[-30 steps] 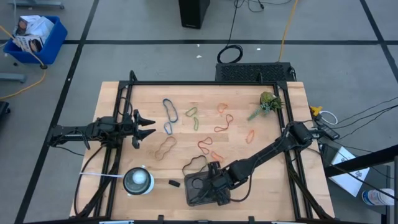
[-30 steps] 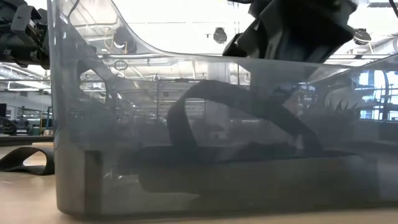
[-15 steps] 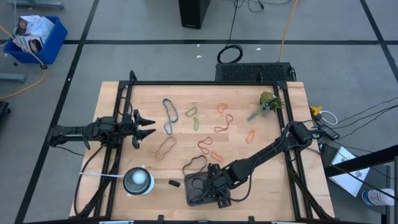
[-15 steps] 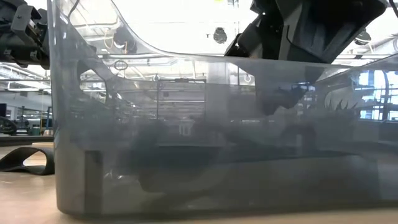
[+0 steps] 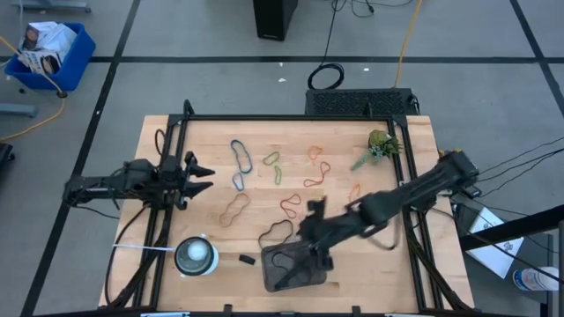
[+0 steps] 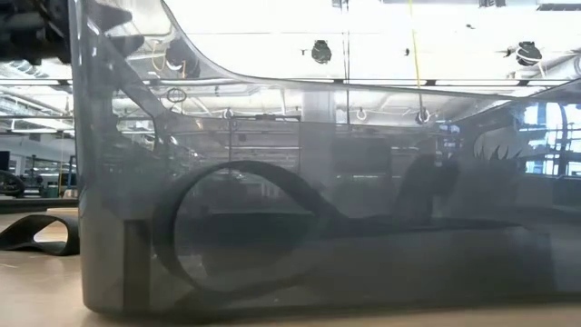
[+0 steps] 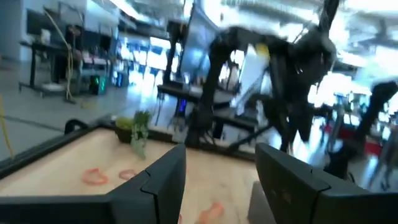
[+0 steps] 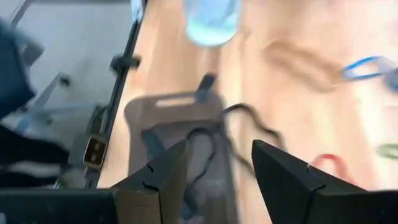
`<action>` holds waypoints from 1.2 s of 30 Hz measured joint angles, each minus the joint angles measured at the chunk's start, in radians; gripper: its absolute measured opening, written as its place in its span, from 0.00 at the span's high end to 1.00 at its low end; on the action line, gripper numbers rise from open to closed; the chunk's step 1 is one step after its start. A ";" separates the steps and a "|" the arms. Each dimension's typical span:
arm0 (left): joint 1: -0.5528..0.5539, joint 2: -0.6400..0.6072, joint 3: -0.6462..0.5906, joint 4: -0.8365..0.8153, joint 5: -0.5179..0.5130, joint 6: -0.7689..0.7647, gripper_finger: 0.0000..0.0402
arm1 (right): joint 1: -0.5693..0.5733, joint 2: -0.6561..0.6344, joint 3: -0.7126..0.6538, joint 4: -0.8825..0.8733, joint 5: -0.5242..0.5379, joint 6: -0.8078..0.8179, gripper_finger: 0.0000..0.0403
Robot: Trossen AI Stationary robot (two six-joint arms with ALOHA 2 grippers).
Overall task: Pick and place rubber bands into bin
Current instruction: Put the bottom black rubber band into the bin
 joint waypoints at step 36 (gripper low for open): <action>-0.429 1.514 1.114 -0.948 -0.056 0.181 0.71 | 0.002 -0.504 -0.597 0.402 0.123 0.201 0.58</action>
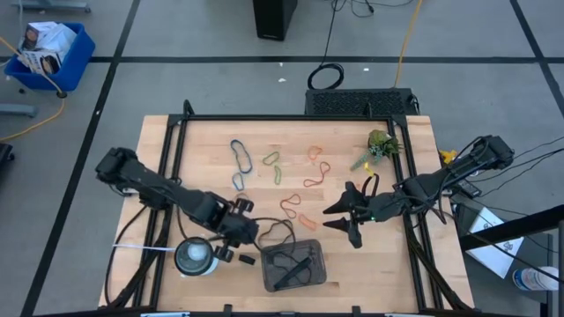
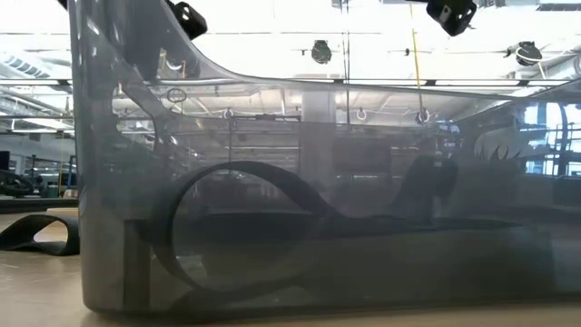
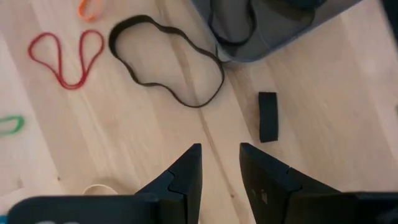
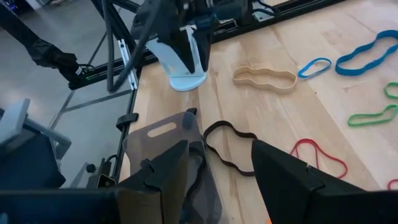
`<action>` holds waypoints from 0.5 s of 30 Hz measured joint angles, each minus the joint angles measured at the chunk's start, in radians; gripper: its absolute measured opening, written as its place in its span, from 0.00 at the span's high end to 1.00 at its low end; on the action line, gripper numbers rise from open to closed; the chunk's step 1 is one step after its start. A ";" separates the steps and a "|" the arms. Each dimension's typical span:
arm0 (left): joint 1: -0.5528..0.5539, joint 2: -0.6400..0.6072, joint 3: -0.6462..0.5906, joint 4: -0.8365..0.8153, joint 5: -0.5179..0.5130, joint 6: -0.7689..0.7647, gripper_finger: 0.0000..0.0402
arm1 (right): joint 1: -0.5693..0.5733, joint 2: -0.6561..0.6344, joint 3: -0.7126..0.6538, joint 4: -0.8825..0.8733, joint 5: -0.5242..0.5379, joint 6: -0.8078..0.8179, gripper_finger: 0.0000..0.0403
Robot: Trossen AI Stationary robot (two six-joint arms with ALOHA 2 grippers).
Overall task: Pick and place rubber bands into bin
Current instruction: Put the bottom black rubber band into the bin
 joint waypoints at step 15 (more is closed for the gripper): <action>-0.012 0.078 0.000 0.125 0.025 -0.104 0.71 | 0.000 0.000 0.000 -0.004 -0.054 0.005 0.57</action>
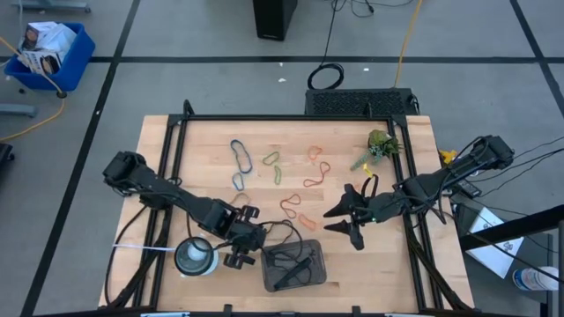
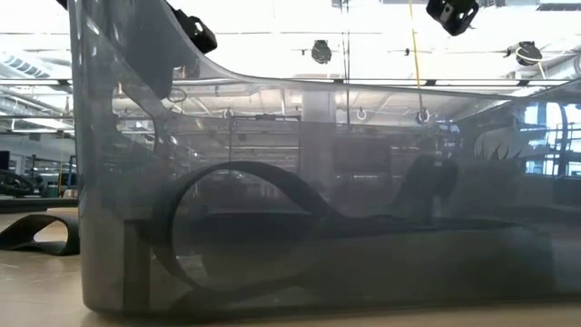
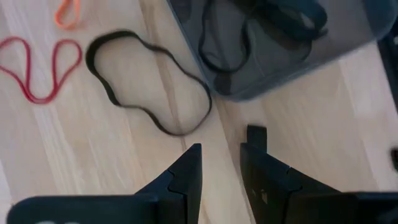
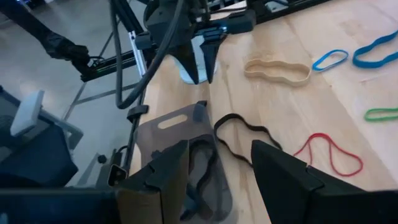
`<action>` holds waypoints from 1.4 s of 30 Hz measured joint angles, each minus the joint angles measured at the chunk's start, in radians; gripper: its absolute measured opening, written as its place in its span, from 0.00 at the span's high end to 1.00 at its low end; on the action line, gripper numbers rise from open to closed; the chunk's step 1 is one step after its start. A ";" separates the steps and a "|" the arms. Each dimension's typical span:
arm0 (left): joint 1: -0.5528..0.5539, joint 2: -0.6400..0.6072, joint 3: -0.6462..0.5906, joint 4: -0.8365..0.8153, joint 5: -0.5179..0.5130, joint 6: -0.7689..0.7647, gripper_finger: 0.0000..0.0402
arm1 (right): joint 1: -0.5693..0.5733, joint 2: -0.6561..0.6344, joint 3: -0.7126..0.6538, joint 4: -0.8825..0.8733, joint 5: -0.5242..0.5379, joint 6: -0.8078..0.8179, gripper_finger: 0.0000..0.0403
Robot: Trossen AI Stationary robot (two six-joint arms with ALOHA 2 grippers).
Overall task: Pick and place rubber bands into bin
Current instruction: Put the bottom black rubber band into the bin
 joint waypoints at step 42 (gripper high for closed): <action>-0.107 0.244 -0.013 0.055 0.008 -0.253 0.36 | 0.000 0.000 0.000 -0.011 0.003 -0.004 0.58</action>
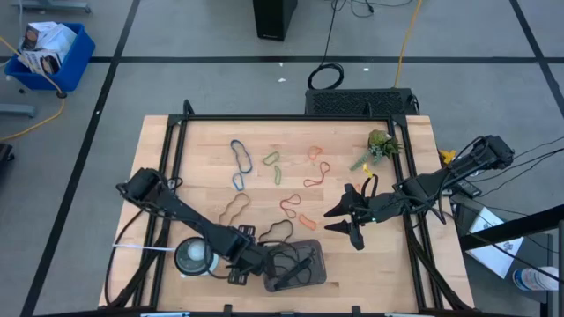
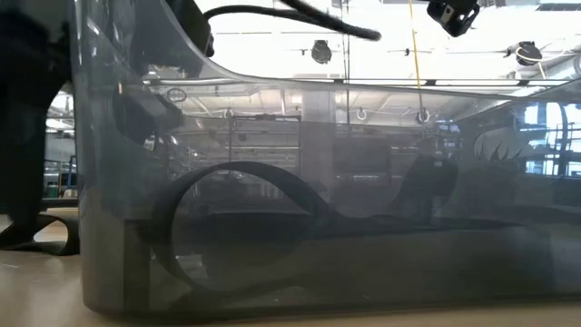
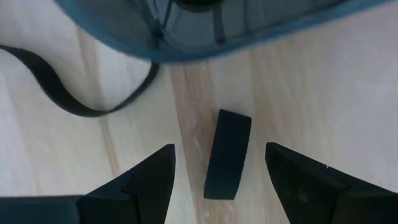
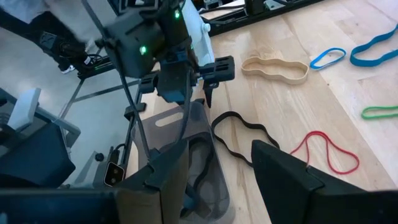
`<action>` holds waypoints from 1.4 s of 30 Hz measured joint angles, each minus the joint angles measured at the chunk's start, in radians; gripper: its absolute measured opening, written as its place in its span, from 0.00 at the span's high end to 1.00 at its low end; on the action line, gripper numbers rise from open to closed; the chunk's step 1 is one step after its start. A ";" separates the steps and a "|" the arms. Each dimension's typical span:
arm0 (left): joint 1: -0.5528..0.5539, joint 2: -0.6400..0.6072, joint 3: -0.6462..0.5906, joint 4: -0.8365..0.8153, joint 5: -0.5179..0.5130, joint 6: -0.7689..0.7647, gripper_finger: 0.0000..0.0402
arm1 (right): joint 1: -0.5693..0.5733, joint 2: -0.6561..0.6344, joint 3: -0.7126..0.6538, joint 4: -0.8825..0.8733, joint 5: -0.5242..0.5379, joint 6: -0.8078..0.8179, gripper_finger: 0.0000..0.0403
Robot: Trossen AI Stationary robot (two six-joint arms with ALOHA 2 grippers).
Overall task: Pick and place rubber bands into bin
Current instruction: Put the bottom black rubber band into the bin
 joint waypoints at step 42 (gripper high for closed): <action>0.073 -0.383 0.212 -0.027 -0.108 0.050 0.99 | 0.000 0.000 0.000 0.008 0.000 -0.009 0.58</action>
